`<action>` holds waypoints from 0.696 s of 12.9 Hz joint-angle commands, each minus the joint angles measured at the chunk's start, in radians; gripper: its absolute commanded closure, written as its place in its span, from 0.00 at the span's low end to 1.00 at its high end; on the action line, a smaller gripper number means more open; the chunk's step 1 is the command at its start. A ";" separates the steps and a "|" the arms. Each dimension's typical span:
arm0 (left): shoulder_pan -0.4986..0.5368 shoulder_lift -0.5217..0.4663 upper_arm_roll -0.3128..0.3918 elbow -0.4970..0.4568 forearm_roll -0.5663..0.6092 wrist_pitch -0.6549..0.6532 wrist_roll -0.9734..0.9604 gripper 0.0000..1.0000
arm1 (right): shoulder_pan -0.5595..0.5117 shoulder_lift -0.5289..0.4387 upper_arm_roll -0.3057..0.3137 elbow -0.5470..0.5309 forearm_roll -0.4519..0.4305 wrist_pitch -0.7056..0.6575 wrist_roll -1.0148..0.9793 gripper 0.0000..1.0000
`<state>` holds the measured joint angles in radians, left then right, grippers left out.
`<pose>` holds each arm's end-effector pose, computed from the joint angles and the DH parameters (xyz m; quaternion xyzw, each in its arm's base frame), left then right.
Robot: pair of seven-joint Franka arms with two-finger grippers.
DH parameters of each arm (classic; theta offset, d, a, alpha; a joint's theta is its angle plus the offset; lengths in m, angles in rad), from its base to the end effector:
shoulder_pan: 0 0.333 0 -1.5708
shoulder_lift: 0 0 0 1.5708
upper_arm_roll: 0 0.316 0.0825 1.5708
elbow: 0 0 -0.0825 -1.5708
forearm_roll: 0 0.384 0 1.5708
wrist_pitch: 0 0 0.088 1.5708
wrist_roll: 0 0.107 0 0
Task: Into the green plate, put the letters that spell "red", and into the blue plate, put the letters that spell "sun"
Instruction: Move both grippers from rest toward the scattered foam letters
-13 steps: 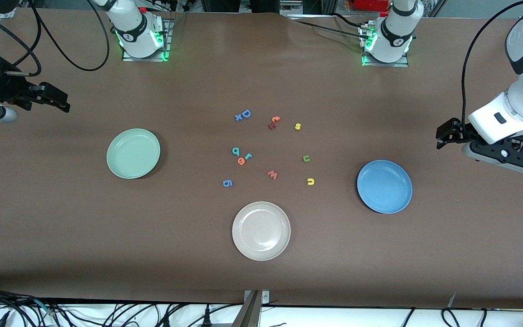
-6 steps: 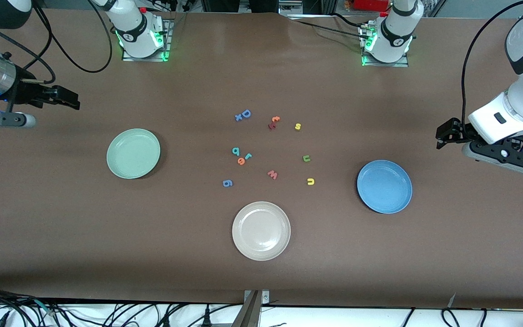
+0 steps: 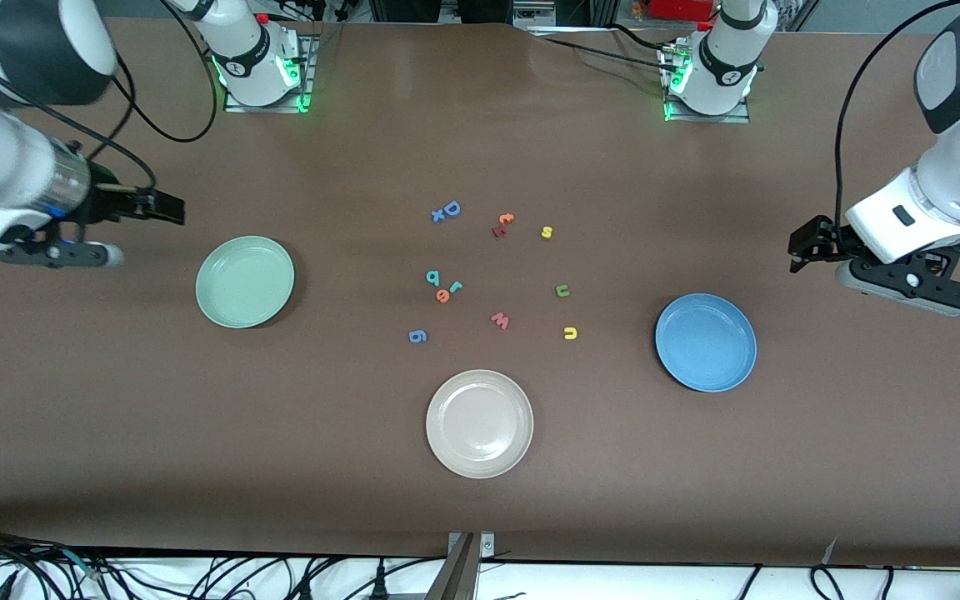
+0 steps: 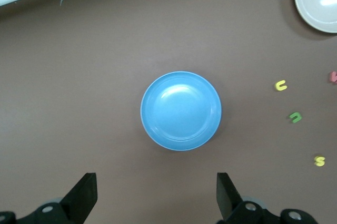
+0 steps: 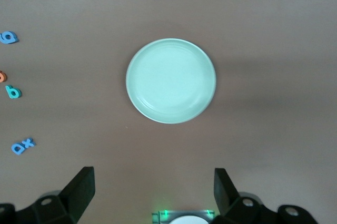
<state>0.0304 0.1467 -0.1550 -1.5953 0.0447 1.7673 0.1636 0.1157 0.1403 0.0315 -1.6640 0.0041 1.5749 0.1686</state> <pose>0.6070 -0.0662 0.5457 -0.9890 0.1466 -0.0133 0.0110 0.5737 0.0846 0.5016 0.9934 -0.0108 -0.1137 0.0138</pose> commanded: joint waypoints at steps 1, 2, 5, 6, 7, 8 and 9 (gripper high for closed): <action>-0.012 0.016 -0.046 0.015 -0.028 -0.019 -0.122 0.00 | 0.096 0.094 -0.001 0.003 -0.003 0.089 0.127 0.00; -0.027 0.031 -0.051 0.015 -0.026 -0.017 -0.169 0.00 | 0.128 0.135 -0.001 0.003 -0.003 0.147 0.191 0.00; -0.079 0.103 -0.051 0.017 -0.028 -0.002 -0.298 0.00 | 0.229 0.246 -0.001 0.004 -0.003 0.325 0.417 0.00; -0.116 0.137 -0.051 0.018 -0.028 0.001 -0.359 0.00 | 0.254 0.284 -0.001 0.004 -0.001 0.374 0.475 0.00; -0.141 0.164 -0.051 0.027 -0.022 0.026 -0.419 0.00 | 0.274 0.313 -0.001 0.006 0.007 0.407 0.529 0.00; -0.164 0.192 -0.051 0.028 -0.020 0.044 -0.476 0.00 | 0.307 0.338 -0.001 0.006 0.014 0.445 0.593 0.00; -0.181 0.226 -0.051 0.029 -0.022 0.061 -0.510 0.00 | 0.332 0.361 -0.001 0.007 0.017 0.486 0.696 0.00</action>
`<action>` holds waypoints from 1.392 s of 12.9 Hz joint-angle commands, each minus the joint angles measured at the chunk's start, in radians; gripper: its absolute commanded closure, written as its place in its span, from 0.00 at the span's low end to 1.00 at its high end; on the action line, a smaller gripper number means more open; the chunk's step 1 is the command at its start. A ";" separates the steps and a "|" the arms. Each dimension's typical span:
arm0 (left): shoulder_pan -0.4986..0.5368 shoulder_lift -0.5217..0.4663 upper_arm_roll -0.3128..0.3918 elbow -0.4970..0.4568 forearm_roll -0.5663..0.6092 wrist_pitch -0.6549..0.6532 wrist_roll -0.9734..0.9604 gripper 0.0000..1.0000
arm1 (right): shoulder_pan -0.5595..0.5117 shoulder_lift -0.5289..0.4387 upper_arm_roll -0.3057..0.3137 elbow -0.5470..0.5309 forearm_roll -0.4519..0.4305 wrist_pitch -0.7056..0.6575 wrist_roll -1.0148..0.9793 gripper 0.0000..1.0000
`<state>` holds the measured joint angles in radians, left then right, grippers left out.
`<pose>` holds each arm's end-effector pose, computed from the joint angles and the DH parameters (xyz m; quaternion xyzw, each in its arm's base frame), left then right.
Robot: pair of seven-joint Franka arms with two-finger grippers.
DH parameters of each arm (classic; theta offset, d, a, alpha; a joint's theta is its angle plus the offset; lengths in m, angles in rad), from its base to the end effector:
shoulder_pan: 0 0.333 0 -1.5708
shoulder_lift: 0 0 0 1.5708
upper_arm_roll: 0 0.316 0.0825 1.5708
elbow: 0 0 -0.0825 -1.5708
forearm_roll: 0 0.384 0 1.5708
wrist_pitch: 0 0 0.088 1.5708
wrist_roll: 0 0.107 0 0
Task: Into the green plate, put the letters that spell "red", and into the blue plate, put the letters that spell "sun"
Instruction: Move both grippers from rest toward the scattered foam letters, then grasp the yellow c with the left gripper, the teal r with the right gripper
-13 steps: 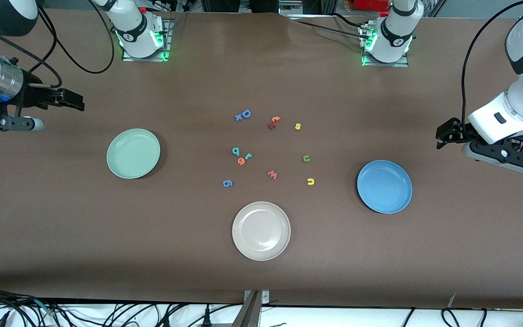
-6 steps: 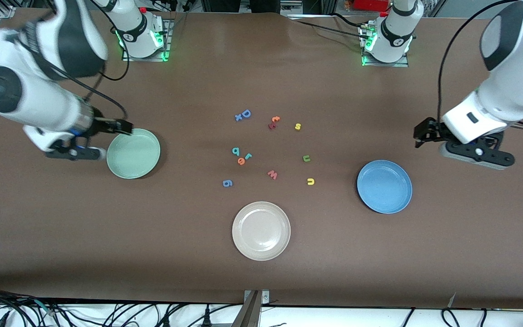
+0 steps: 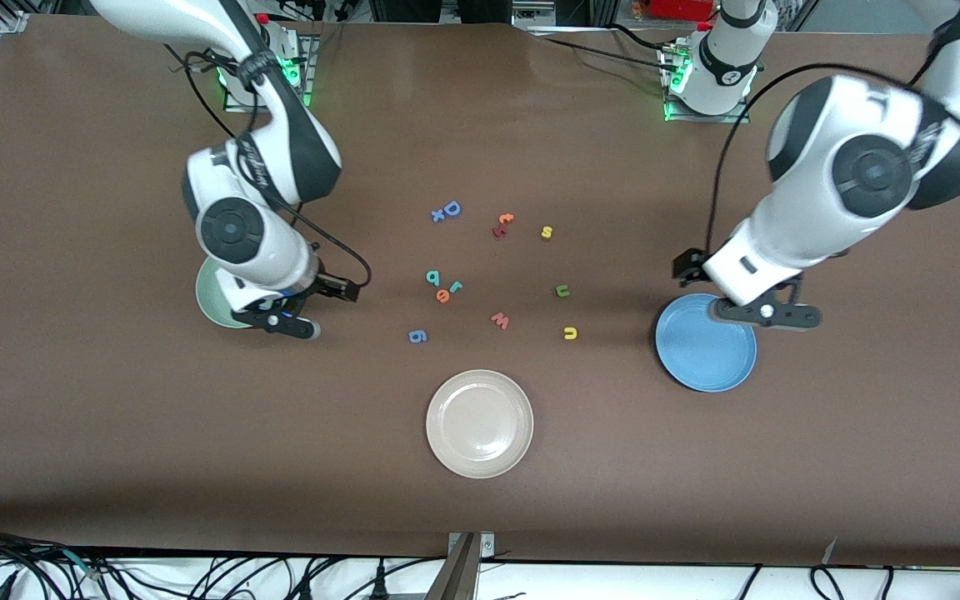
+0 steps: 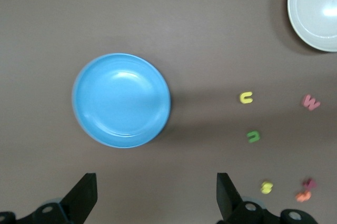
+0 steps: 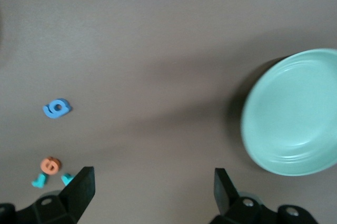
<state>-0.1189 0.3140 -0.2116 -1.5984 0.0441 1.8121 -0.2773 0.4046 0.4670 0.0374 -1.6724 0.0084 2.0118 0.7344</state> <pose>0.6125 -0.1917 0.4457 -0.9984 0.0293 0.0479 0.0029 0.5953 0.2795 0.3236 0.9867 -0.1488 -0.0597 0.0251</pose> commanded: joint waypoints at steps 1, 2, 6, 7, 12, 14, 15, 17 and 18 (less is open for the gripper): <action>-0.051 0.095 0.006 0.040 -0.021 0.051 -0.092 0.00 | 0.060 0.051 -0.007 0.017 0.013 0.082 0.226 0.00; -0.065 0.129 0.006 0.040 -0.020 0.096 -0.118 0.00 | 0.085 0.073 -0.007 0.017 0.013 0.102 0.291 0.00; -0.102 0.252 0.006 0.040 -0.029 0.232 -0.164 0.00 | 0.161 0.162 -0.008 0.026 0.012 0.228 0.660 0.01; -0.108 0.281 0.006 0.040 -0.030 0.251 -0.181 0.01 | 0.177 0.180 -0.008 0.028 0.012 0.261 0.797 0.01; -0.151 0.390 0.006 0.057 -0.027 0.378 -0.342 0.01 | 0.212 0.278 -0.008 0.109 0.012 0.292 1.103 0.05; -0.168 0.419 0.006 0.057 -0.023 0.432 -0.375 0.01 | 0.227 0.314 -0.008 0.141 0.013 0.294 1.180 0.05; -0.180 0.439 0.008 0.057 -0.021 0.463 -0.391 0.02 | 0.243 0.334 -0.008 0.160 0.013 0.295 1.207 0.05; -0.205 0.473 0.009 0.057 -0.017 0.519 -0.436 0.05 | 0.257 0.360 -0.008 0.181 0.013 0.295 1.228 0.12; -0.217 0.482 0.014 0.057 -0.017 0.524 -0.438 0.10 | 0.258 0.361 -0.008 0.181 0.013 0.295 1.229 0.12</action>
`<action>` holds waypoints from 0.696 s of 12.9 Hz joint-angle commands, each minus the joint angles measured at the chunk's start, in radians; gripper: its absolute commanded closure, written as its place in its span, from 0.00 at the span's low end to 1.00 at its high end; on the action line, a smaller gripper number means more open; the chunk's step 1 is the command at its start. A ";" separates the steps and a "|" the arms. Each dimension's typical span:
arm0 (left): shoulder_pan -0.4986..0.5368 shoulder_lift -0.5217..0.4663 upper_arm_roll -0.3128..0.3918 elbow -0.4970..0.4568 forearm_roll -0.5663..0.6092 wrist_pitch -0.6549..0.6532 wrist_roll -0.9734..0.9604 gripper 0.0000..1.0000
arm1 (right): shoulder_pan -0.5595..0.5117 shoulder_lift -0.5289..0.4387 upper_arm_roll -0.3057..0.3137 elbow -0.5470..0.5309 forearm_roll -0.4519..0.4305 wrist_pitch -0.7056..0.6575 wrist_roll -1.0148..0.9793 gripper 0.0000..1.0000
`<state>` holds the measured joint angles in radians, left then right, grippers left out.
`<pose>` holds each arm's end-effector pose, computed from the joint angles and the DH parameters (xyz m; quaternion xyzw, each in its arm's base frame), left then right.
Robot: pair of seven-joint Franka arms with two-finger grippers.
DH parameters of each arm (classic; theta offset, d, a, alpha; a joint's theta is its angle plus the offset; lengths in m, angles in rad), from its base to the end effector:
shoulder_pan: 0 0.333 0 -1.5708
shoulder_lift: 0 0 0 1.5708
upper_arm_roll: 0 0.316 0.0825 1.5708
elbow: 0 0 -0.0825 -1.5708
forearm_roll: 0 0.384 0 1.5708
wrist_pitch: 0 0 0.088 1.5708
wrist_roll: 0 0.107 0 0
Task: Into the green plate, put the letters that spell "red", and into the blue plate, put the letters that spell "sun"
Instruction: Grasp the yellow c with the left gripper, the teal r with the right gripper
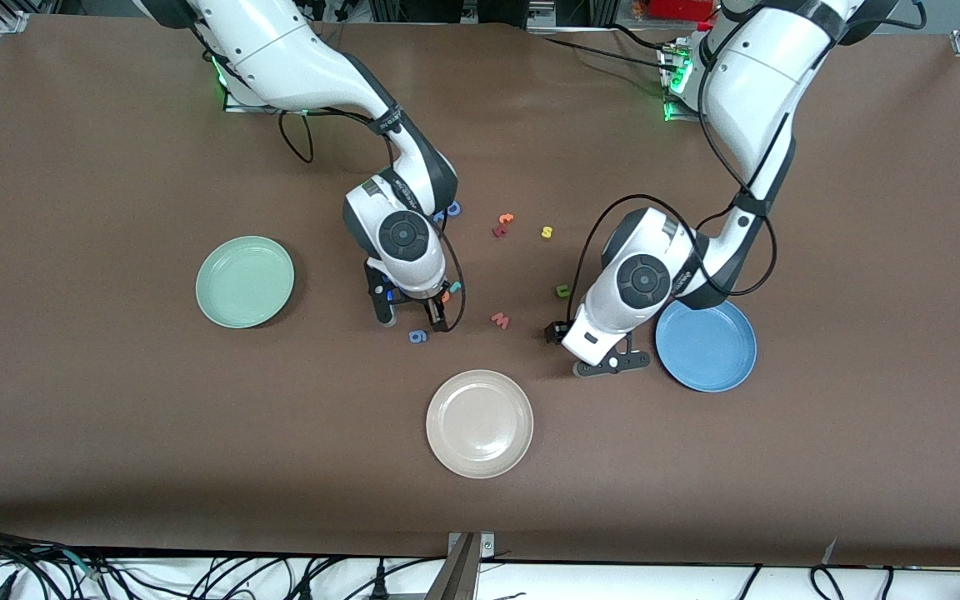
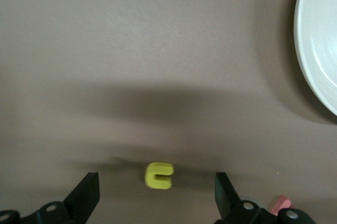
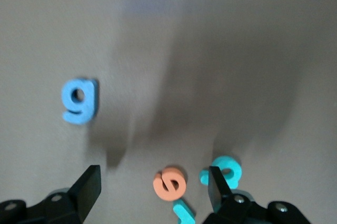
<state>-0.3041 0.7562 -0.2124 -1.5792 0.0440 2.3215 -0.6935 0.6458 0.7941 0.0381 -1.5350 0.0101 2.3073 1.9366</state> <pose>0.6184 -0.3268 0.2010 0.9932 0.1015 -0.0309 0.0472 0.5484 0.4422 0.1829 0.8047 -0.5933 -0.0195 0.0058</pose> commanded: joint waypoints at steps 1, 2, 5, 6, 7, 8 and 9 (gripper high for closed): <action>-0.033 0.042 0.014 0.037 -0.013 0.015 -0.020 0.13 | 0.020 0.034 -0.007 0.042 0.011 0.000 0.027 0.12; -0.033 0.043 0.016 0.036 -0.009 0.015 -0.008 0.13 | 0.029 0.039 -0.007 0.042 0.011 0.000 0.027 0.12; -0.021 0.045 0.016 0.022 0.109 0.015 -0.008 0.13 | 0.034 0.045 -0.009 0.042 0.011 0.000 0.030 0.16; -0.015 0.045 0.016 0.016 0.115 0.013 -0.005 0.13 | 0.035 0.045 -0.009 0.042 0.010 0.000 0.030 0.19; -0.016 0.046 0.018 0.013 0.115 0.013 -0.005 0.13 | 0.035 0.045 -0.009 0.042 0.010 0.000 0.030 0.24; -0.018 0.048 0.016 0.013 0.115 0.013 -0.006 0.13 | 0.035 0.045 -0.009 0.042 0.010 0.000 0.030 0.24; -0.018 0.046 0.016 0.011 0.115 0.012 -0.006 0.13 | 0.035 0.045 -0.009 0.042 0.010 0.000 0.030 0.25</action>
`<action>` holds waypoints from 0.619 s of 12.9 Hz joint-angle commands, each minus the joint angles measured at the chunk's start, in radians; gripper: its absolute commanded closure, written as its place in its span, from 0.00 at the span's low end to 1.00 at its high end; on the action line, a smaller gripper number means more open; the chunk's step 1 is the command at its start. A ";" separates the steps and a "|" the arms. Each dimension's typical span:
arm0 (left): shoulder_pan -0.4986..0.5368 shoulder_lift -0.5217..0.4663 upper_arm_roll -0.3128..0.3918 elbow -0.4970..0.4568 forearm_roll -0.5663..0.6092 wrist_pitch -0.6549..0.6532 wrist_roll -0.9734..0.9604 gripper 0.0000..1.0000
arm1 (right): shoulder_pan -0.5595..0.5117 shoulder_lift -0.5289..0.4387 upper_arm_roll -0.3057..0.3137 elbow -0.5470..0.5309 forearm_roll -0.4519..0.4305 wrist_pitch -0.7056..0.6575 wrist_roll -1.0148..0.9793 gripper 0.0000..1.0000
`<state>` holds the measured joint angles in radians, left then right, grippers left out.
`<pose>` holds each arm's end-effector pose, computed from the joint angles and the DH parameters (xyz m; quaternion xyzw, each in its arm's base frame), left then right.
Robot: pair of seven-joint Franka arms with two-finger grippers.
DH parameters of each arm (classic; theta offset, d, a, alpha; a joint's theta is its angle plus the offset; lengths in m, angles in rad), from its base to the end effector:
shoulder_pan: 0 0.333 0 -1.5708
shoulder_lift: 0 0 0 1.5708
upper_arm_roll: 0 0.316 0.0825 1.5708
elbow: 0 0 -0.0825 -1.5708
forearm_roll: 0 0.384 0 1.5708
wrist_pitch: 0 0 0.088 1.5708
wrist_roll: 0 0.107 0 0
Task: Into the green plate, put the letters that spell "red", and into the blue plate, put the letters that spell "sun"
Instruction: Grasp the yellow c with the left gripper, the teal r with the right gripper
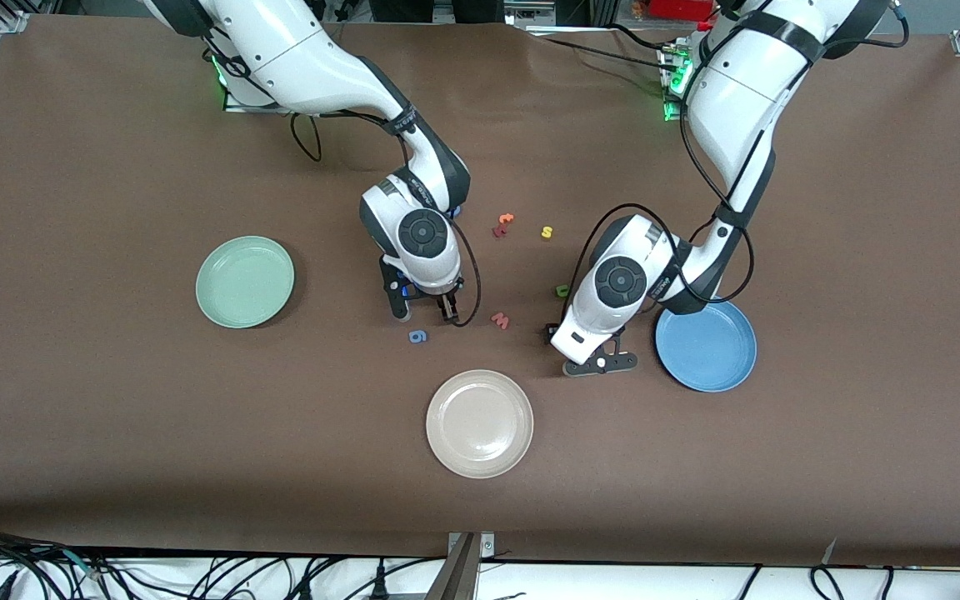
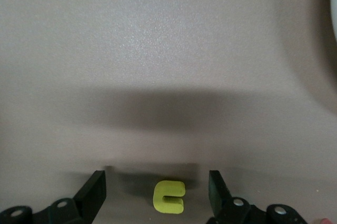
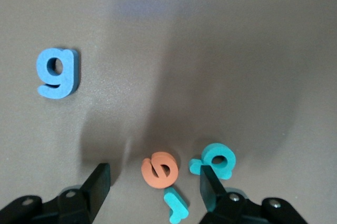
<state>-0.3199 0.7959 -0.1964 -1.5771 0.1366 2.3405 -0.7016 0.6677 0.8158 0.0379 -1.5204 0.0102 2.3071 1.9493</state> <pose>0.6152 -0.3259 0.1747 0.9971 0.0728 -0.0184 0.0135 0.5396 0.4547 0.1737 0.8072 -0.5899 -0.0205 0.0096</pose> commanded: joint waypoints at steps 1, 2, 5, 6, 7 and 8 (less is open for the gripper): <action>-0.004 0.008 0.000 0.008 0.023 -0.009 0.004 0.13 | 0.012 0.017 -0.010 0.029 0.008 -0.001 0.011 0.25; -0.005 0.006 0.000 0.002 0.023 -0.009 0.005 0.13 | 0.010 0.011 -0.010 0.031 0.008 -0.003 0.007 0.24; -0.014 0.006 0.000 -0.017 0.023 -0.012 0.007 0.13 | 0.007 0.010 -0.013 0.038 0.005 -0.006 0.002 0.25; -0.014 0.006 0.000 -0.018 0.024 -0.012 0.007 0.13 | 0.006 0.010 -0.013 0.045 0.005 -0.008 0.003 0.25; -0.015 0.006 0.000 -0.020 0.024 -0.012 0.007 0.14 | 0.009 0.013 -0.013 0.046 0.002 -0.006 0.003 0.25; -0.016 0.006 0.000 -0.020 0.024 -0.012 0.007 0.17 | 0.007 0.010 -0.015 0.046 0.002 -0.008 0.002 0.25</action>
<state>-0.3286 0.8055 -0.1984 -1.5872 0.1391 2.3370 -0.6998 0.6679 0.8159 0.0307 -1.4993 0.0101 2.3072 1.9495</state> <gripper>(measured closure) 0.137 0.242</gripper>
